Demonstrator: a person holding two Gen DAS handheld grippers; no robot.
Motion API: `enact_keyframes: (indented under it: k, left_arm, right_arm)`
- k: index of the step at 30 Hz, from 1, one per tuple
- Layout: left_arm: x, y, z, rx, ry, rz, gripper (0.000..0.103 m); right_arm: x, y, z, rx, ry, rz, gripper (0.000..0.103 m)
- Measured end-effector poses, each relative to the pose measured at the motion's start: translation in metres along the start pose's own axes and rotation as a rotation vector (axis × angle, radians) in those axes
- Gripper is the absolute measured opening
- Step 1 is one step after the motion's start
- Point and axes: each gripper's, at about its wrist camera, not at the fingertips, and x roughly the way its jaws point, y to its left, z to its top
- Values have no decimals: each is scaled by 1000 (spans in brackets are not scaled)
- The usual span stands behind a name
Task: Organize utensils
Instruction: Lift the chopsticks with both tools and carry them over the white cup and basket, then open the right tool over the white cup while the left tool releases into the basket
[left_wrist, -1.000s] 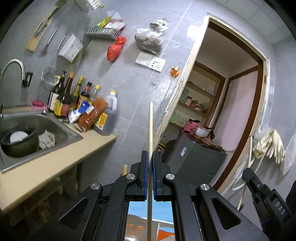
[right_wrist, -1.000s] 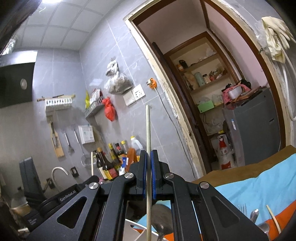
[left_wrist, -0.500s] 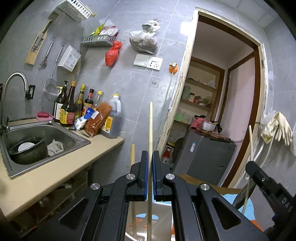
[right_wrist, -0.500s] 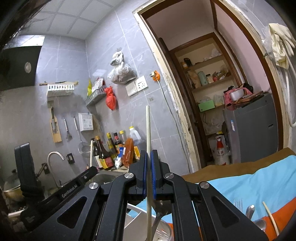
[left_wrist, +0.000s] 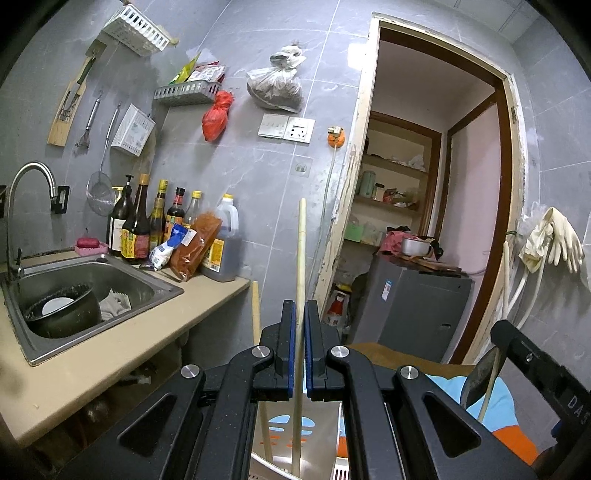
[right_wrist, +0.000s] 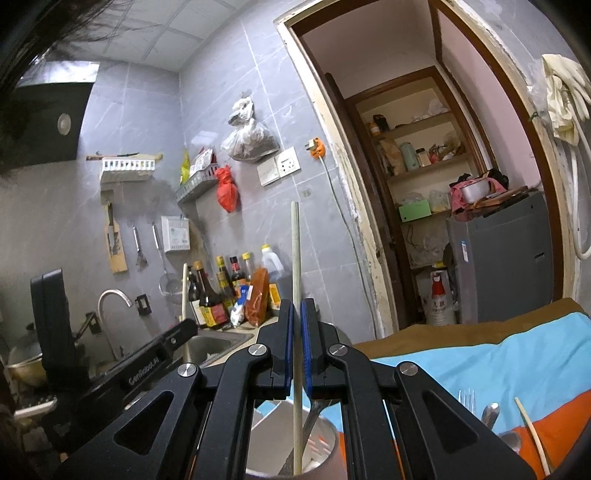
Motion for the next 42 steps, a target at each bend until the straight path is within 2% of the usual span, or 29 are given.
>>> enact_keyframes:
  k: [7,18,20,22,24,26,30,32,33,34,36,41,42]
  left_arm:
    - [-2,-1,0,30,-4,-6,3]
    - [-1,-9,-7,56,69,-32,5]
    - [-1,-9,-9,57,83,-33,5]
    - [-2,-10,-8,50,93,-31,6]
    - [-4,-10,-7,38,98,-28,12]
    - [-8,-10,-3,20,96,-29,25]
    - [-15,-14,8,-1,101,-26,33]
    - [-18,-20,13,4,112,-22,43]
    - [-20,-23,15,5,115,-21,47]
    - [-23,-26,17,6,117,-22,54]
    - [-29,-36,21,14,119,-33,61]
    - [-42,-66,23,40,130,-62,83]
    - [-43,-72,23,45,128,-66,86]
  right_arm:
    - [-4,1,-1,-17,24,-1,4]
    - [-5,0,0,-16,43,-3,7]
    - [-5,0,1,-15,45,-3,8]
    - [-7,0,2,-14,46,0,15]
    - [-10,0,5,-11,43,7,20]
    - [-13,-1,8,-12,41,11,20]
    - [-23,-3,20,-18,21,5,24]
    - [-28,-8,28,-20,18,-10,26]
    - [-30,-11,31,-19,21,-21,29]
    - [-33,-15,34,-19,24,-32,39]
    - [-40,-24,39,-18,29,-58,52]
    - [-61,-50,50,-24,60,-128,63]
    - [-67,-57,52,-25,64,-145,71]
